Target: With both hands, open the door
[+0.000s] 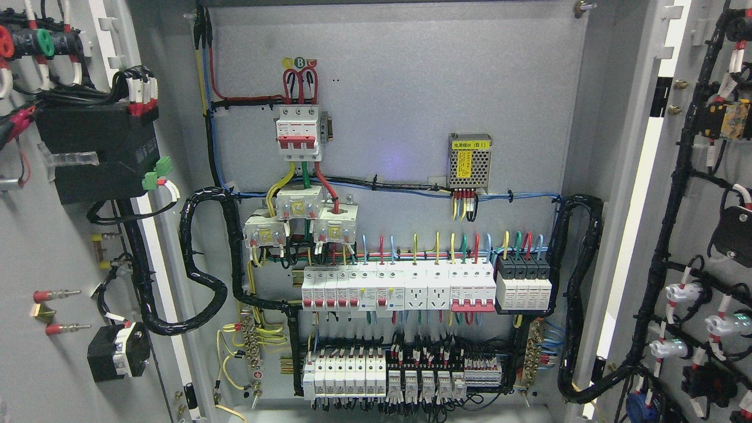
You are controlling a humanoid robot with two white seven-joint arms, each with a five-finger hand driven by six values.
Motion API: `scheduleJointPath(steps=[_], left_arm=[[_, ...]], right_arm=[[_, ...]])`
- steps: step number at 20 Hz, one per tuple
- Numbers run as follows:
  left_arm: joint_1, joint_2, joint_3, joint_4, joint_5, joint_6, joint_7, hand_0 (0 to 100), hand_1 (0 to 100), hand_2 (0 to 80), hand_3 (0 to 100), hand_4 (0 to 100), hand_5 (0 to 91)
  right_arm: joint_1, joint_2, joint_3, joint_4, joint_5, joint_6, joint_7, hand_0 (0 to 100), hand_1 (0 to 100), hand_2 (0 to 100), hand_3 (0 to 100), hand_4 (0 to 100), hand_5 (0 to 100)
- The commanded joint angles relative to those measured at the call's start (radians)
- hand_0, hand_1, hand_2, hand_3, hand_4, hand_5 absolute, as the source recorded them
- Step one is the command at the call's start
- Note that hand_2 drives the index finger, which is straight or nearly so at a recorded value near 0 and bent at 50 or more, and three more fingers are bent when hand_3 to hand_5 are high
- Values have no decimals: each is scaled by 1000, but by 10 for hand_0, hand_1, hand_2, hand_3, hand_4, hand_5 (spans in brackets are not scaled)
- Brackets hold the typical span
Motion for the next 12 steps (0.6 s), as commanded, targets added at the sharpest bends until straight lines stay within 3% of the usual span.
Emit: scheduleJointPath(steps=[1,4,12], left_arm=[[1,40,66,3,57,-256,-10,0,0,0,0,33,0],[1,57,88,4,81,-256,-13,0,0,0,0,33,0],[7,61,117,56,127,-316,-59,0,0,0,0,32,0]], right_arm=[[4,-38,-23,17,-57,-26,8,0,0,0,0,0,0],[4,-57,-46,42,-59,-28,42,0,0,0,0,0,0],[13,-60,-79,65,-127,-27,45,0,0,0,0,0,0]])
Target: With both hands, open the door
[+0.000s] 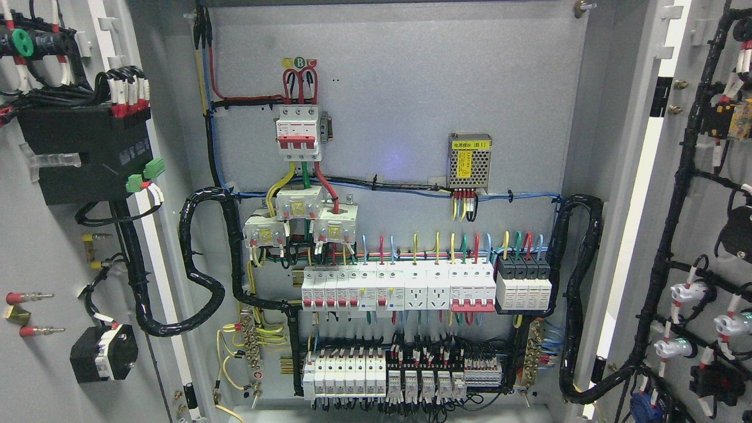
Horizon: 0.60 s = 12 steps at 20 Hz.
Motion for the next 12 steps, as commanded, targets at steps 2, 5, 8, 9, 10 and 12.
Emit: scheduleJointPath(steps=[2,5,8,9,10,12], left_arm=[[3,41,68,43,86,-319,-39,0,0,0,0,32,0],[2,43,85,57,117,-319,-65,0,0,0,0,32,0],[2,46,88,73,150,-333,-69,0,0,0,0,33,0],[2,47,88,76,160,-337,-70,0,0,0,0,33,0],[2,50,94,79,166,-342,-76,0,0,0,0,33,0],[-2,55,101,82,183,-342,-76,0,0,0,0,32,0]], right_arm=[[9,-23,-46,40,-41,-27,1,0,0,0,0,0,0],[9,-23,-61,62,-41,-27,7,0,0,0,0,0,0],[9,-27,-75,83,-41,-27,22,0,0,0,0,0,0],[9,-34,-78,86,-41,-27,22,0,0,0,0,0,0],[11,-43,-81,91,-41,-27,22,0,0,0,0,0,0],[9,-48,-87,108,-41,-27,22,0,0,0,0,0,0]])
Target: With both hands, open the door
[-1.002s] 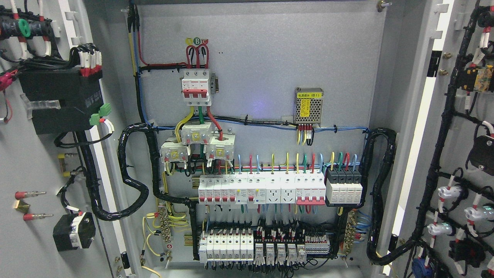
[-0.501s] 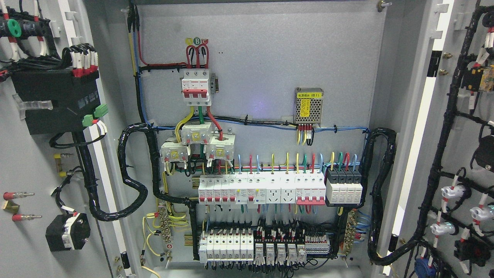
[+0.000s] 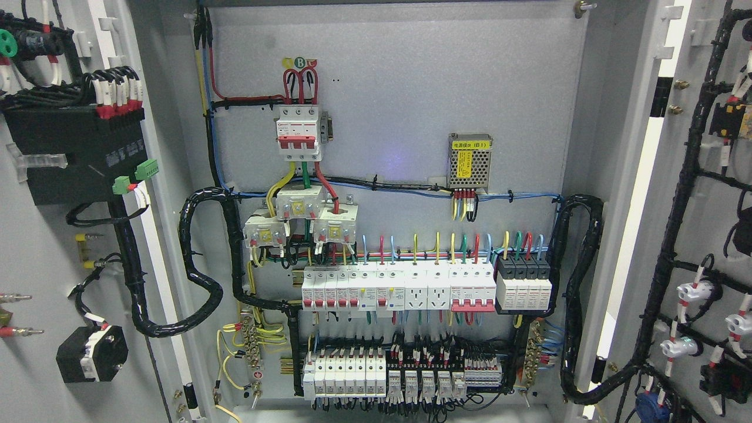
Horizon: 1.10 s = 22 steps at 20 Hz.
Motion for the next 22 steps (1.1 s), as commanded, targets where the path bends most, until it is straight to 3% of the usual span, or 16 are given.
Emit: scheduleJointPath(steps=[1,6,9,13,22], left_arm=[[-3,28,45,39,61,-342,-4,0,0,0,0,32,0],[-3,33,73,57,106,-348,-1,0,0,0,0,32,0],[-3,34,81,66,112,-383,-2,0,0,0,0,32,0],[3,36,93,66,140,-385,-2,0,0,0,0,32,0],[17,33,159,63,149,-383,-4,0,0,0,0,32,0]], right_arm=[[1,-29,-48,62,-5,-27,4,0,0,0,0,0,0],[1,-52,-68,85,-5,-27,8,0,0,0,0,0,0],[1,-59,-71,98,-5,-27,37,0,0,0,0,0,0],[-1,-66,-71,108,-5,-25,47,0,0,0,0,0,0],[-9,-99,-71,115,-74,-25,93,0,0,0,0,0,0]])
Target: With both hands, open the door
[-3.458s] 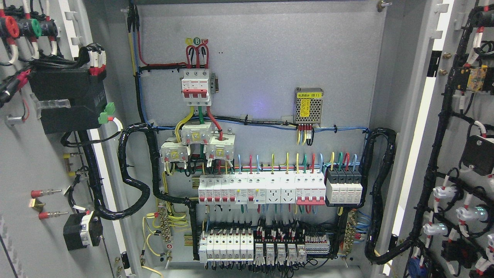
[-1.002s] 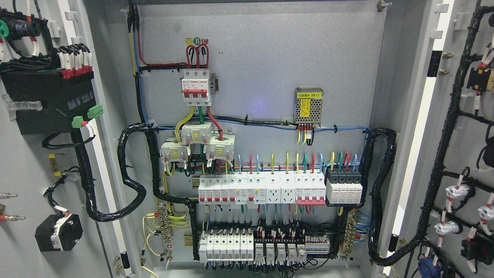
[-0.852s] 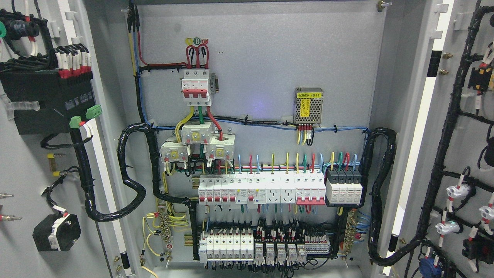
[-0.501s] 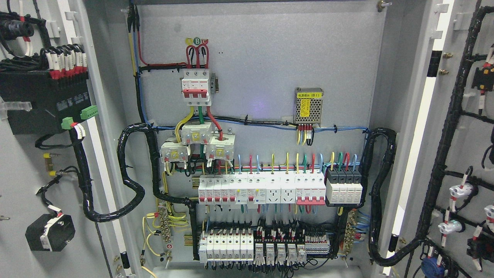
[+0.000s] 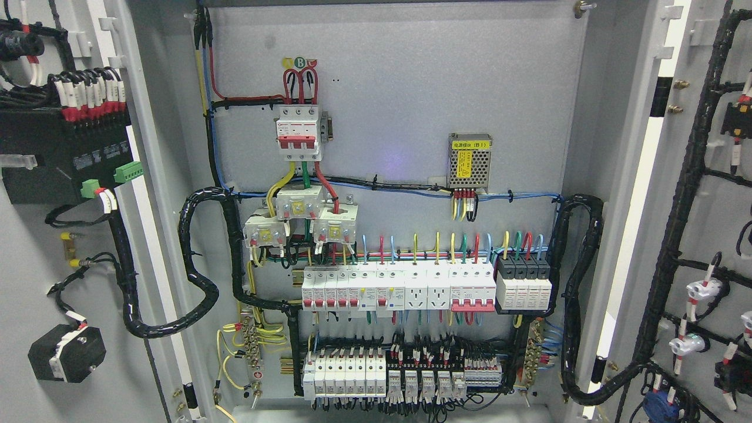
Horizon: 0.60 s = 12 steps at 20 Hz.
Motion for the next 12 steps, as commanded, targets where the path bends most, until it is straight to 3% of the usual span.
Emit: scheduleJointPath(steps=[1,4,6,11,12], left_arm=[[9,3,69,9,10,-383,0,0,0,0,0,32,0],[32,4,96,11,24,-383,2,0,0,0,0,32,0],[35,3,109,12,25,-382,2,0,0,0,0,32,0],[47,7,132,34,44,-378,3,0,0,0,0,33,0],[47,9,133,37,47,-372,5,0,0,0,0,33,0]], right_arm=[[-3,-40,-11,29,-32,-25,10,0,0,0,0,0,0],[-3,-43,-11,42,-32,-25,15,0,0,0,0,0,0],[-3,-41,-12,44,-32,-25,44,0,0,0,0,0,0],[0,-45,-19,56,-32,-27,58,0,0,0,0,0,0],[1,-43,-19,55,-32,-27,76,0,0,0,0,0,0]])
